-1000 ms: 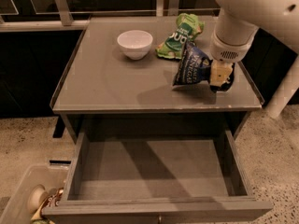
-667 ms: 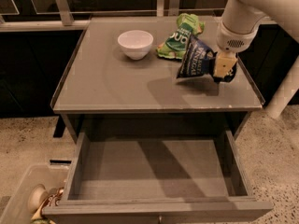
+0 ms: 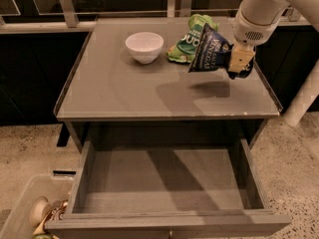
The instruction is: Pick blue chip bag from top drawer and place on counter
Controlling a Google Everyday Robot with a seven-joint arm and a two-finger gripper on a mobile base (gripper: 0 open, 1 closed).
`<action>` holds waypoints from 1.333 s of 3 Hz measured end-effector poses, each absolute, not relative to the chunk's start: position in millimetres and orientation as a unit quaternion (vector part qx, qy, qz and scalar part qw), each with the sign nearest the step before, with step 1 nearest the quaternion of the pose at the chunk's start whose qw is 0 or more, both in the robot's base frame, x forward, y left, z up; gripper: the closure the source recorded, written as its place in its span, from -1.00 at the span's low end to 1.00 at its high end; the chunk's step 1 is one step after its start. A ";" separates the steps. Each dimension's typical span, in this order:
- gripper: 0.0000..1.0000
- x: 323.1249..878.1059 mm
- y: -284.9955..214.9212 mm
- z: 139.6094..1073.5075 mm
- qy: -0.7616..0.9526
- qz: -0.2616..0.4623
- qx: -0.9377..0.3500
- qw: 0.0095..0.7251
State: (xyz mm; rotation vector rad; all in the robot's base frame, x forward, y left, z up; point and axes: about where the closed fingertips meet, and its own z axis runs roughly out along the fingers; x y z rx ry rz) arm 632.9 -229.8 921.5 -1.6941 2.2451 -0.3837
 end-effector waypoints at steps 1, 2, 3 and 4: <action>-0.30 633.0 -229.8 921.5 0.782 -0.134 -0.590 0.151; -0.77 633.0 -229.8 921.5 0.782 -0.134 -0.590 0.151; -1.00 633.0 -229.8 921.4 0.782 -0.134 -0.590 0.151; -1.00 633.0 -229.8 921.4 0.782 -0.134 -0.590 0.151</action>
Offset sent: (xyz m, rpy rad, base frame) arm 0.0000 0.0000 0.0000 0.0000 0.0000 0.0000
